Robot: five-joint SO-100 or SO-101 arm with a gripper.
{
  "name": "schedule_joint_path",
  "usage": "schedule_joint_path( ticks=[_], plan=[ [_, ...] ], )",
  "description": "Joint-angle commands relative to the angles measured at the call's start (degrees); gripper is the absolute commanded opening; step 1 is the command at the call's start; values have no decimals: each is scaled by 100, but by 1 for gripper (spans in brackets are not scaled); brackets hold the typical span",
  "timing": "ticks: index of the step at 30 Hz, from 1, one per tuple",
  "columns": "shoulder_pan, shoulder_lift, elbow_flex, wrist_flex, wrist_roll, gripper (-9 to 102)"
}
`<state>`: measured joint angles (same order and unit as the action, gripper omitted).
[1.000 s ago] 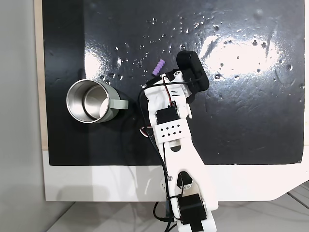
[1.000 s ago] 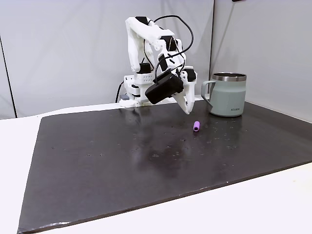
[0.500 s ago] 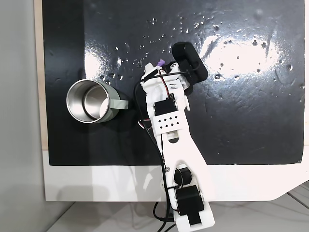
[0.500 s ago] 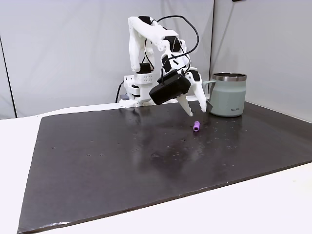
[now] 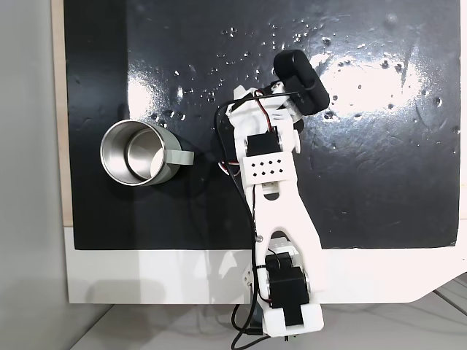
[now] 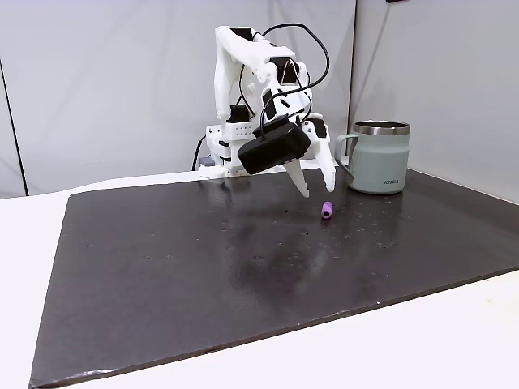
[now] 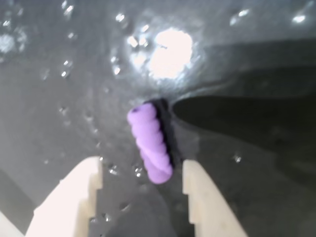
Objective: Grasp a pengrip and put it in the cup.
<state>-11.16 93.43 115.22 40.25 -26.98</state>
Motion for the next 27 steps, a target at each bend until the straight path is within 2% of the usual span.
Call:
schedule_joint_path(
  ticks=[1,19,27],
  plan=[
    [158,-114,-562,44,-79,21],
    [-88,-958,-1020,9,9,24],
    [-369,-1257,-1143,334,-396,23]
  ],
)
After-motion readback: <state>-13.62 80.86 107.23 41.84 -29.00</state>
